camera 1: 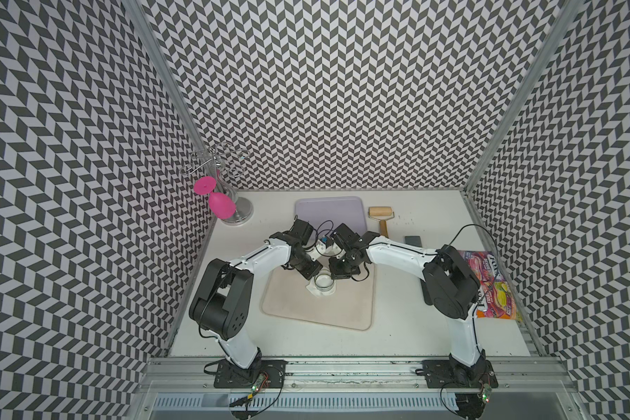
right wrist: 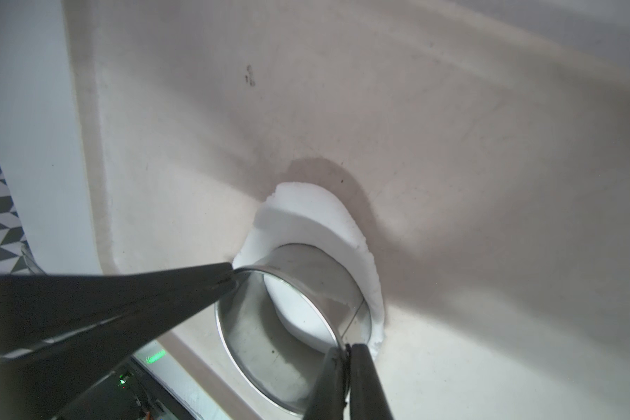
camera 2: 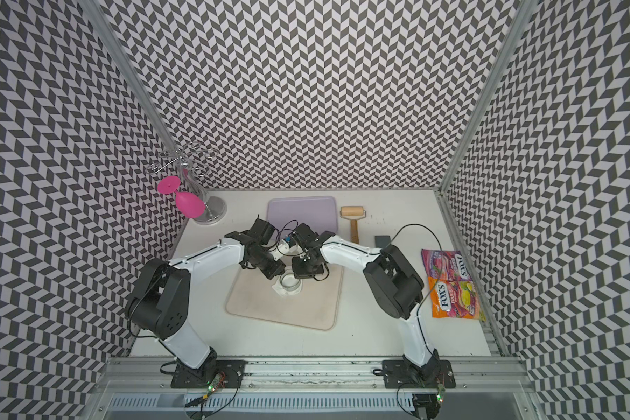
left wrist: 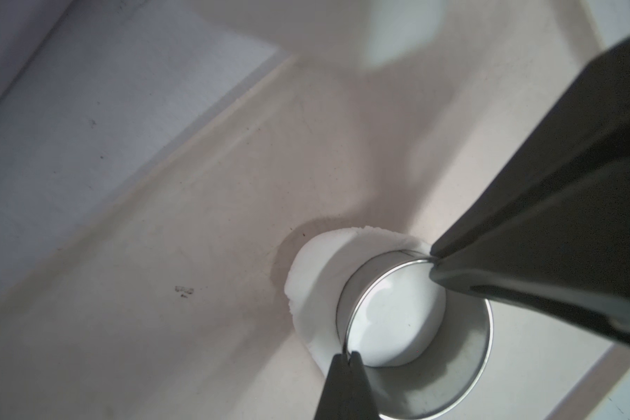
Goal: Roll out the dumpling wrappers from the dough
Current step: Press the dumpling wrapper on the work surface.
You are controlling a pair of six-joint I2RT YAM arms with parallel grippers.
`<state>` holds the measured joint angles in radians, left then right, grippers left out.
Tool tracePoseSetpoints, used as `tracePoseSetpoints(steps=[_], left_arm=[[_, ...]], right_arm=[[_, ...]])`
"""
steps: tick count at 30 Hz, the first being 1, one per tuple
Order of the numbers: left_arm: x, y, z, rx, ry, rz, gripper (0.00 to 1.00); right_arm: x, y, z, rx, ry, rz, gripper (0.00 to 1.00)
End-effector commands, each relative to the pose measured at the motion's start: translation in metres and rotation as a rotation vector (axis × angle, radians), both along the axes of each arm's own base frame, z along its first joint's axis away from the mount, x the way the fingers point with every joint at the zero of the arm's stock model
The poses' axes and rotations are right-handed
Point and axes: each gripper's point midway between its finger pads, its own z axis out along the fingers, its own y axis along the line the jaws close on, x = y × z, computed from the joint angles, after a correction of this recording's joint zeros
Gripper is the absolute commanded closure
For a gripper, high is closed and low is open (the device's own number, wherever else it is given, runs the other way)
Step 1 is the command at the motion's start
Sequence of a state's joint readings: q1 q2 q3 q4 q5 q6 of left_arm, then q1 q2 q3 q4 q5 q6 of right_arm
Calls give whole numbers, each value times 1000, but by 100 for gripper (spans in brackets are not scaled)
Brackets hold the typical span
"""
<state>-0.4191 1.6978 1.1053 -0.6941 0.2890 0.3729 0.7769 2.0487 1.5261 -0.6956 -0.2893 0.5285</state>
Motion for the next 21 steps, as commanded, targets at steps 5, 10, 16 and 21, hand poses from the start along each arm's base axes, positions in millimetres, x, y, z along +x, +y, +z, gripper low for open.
tracePoseSetpoints(steps=[5, 10, 16, 21], left_arm=[[1, -2, 18, -15, 6, 13, 98], [8, -6, 35, -51, -18, 19, 90], [29, -6, 54, -86, -83, 54, 88], [41, -14, 48, -97, -68, 35, 85]], right_arm=[[13, 6, 21, 5, -46, 15, 76], [14, 8, 33, 22, -57, 14, 72], [1, -5, 32, 22, -48, 3, 73], [-14, -16, 30, 35, -33, -11, 72]])
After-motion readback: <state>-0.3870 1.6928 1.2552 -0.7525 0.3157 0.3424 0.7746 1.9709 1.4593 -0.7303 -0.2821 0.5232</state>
